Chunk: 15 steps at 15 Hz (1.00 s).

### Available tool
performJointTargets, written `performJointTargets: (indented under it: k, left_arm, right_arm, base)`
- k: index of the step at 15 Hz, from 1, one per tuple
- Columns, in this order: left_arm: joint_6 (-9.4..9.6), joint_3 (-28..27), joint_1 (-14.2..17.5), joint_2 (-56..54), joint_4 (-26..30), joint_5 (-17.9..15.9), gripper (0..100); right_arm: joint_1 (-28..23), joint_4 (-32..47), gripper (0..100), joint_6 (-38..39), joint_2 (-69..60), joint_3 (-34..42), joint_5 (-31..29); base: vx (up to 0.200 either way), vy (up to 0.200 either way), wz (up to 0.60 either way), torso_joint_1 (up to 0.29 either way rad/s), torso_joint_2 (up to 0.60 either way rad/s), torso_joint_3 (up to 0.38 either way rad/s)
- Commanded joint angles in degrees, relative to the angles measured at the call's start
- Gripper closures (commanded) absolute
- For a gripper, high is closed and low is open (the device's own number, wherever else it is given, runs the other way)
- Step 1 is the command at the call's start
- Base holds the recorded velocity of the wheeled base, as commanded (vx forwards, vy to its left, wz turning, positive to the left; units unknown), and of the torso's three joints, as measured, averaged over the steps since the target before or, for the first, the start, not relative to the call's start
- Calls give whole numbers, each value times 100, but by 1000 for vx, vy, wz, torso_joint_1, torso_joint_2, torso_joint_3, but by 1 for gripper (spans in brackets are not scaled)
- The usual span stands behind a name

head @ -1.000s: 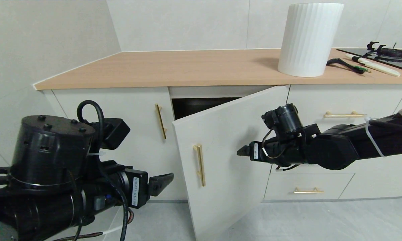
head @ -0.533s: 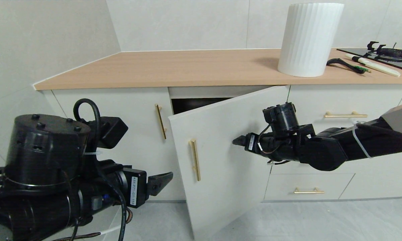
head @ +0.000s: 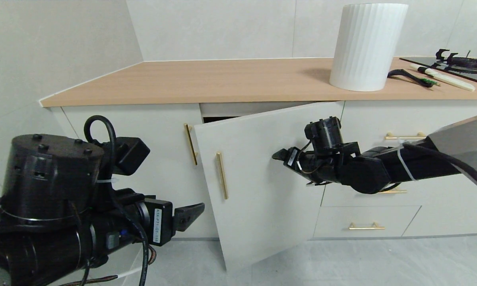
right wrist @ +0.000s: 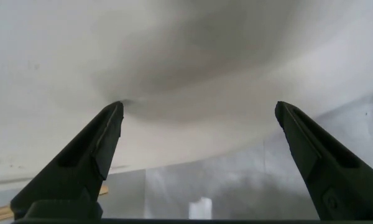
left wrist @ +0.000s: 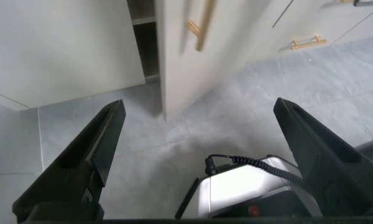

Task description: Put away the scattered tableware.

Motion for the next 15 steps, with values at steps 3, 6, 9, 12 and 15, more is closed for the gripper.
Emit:
performJointTargets:
  k: [3, 6, 9, 12, 15]
  left_arm:
    - [-1, 2, 0, 8, -4, -1, 0]
    - [-10, 2, 0, 17, -4, -1, 0]
    - [-10, 2, 0, 17, -4, -1, 0]
    - [-10, 2, 0, 8, -4, -1, 0]
    - [-10, 2, 0, 8, -4, -1, 0]
  right_arm:
    - [-62, -13, 0, 236, 477, -543, -476]
    - [-159, -13, 0, 350, 618, -727, -590]
    - [-229, -13, 0, 368, 767, -938, -774]
    - [-273, -13, 0, 394, 1066, -1299, -1205]
    - [-361, -13, 0, 412, 1128, -1369, -1231]
  base:
    - [0, 0, 0, 0, 0, 0]
    - [0, 0, 0, 0, 0, 0]
    - [0, 0, 0, 0, 0, 0]
    - [0, 0, 0, 0, 0, 0]
    - [0, 0, 0, 0, 0, 0]
